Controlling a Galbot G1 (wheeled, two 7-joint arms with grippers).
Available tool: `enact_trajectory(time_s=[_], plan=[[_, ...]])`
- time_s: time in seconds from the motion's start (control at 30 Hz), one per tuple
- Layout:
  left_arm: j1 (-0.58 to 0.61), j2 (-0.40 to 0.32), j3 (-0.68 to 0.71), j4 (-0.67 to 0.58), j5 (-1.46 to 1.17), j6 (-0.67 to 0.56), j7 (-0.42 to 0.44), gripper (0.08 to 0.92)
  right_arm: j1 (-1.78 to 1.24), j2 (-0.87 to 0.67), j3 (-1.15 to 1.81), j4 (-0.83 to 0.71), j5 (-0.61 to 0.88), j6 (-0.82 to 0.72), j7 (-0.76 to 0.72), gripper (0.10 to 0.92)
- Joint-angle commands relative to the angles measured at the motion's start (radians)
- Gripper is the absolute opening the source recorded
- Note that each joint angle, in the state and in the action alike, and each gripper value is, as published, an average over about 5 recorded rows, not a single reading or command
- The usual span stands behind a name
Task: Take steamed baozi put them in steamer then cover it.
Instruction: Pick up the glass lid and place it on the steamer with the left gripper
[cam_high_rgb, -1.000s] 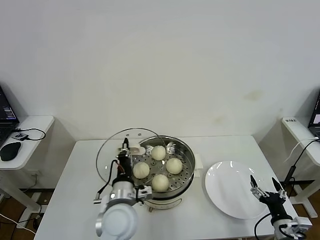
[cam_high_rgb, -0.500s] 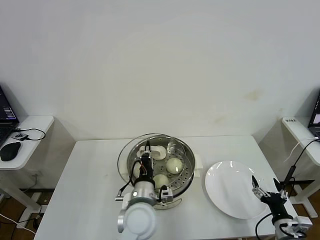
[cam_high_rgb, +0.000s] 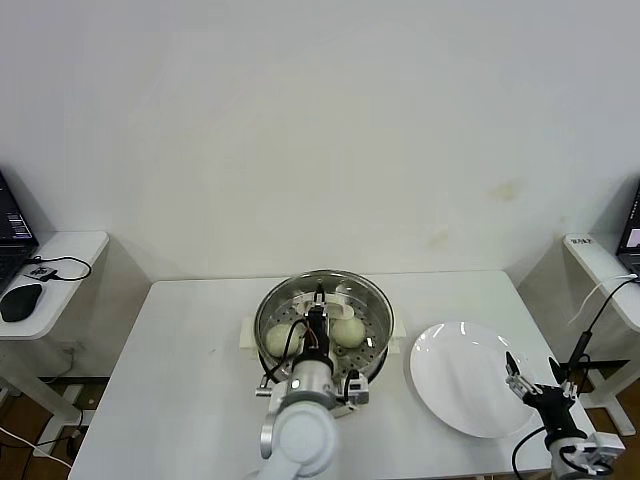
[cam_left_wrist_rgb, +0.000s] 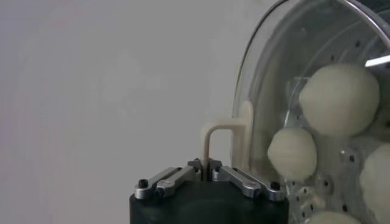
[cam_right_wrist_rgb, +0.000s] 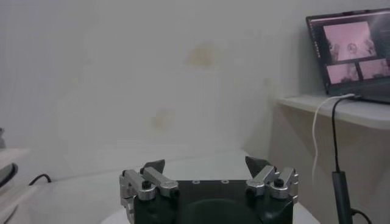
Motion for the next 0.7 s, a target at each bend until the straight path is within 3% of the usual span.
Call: enact_trajectory(time_s=[0.03, 0.7], plan=[[-0.023, -0.016, 0.004, 0.044, 0.004, 0.003, -0.007, 0.129, -0.002, -0.003, 0.004, -0.005, -0.005, 0.004, -0.001, 0.823], [-0.004, -0.019, -0.017, 0.068, 0.016, 0.000, -0.040, 0.129, -0.007, -0.006, 0.011, -0.013, -0.009, 0.011, -0.002, 0.823]])
